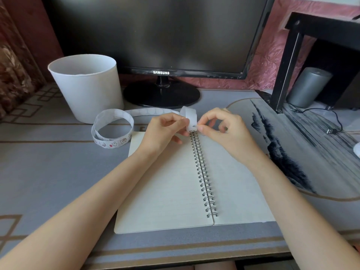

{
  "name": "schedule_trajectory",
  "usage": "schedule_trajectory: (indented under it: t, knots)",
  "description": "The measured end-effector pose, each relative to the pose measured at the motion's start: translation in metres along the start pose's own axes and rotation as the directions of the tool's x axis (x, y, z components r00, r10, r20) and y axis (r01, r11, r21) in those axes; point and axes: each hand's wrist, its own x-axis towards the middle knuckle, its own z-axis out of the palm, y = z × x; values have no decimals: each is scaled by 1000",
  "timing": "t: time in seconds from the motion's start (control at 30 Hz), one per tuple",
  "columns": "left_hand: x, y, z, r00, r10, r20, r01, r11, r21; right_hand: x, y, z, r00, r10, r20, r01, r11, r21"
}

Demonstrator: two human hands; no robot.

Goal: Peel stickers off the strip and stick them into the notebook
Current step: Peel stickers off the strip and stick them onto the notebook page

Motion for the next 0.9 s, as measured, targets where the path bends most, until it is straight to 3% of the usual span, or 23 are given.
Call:
schedule_trajectory:
  t: [0.13, 0.23, 0.33, 0.47, 0.9]
  knots:
    - [0, -2, 1, 1000, -10, 0, 10, 1000, 0, 6, 10, -16, 968, 246, -53, -238, 963, 124]
    - [1, -3, 1, 1000, -11, 9, 11, 1000, -6, 6, 24, -31, 888, 448, -103, -431, 890, 152]
    - [1, -3, 1, 1000, -13, 11, 13, 1000, -4, 3, 35, -38, 815, 555, -164, -546, 832, 102]
    - [1, -3, 2, 1000, -13, 13, 13, 1000, -6, 4, 40, -38, 790, 583, -189, -585, 809, 47]
    - [0, -3, 2, 1000, -7, 10, 7, 1000, 13, 4, 42, -36, 815, 556, -163, -560, 828, 23]
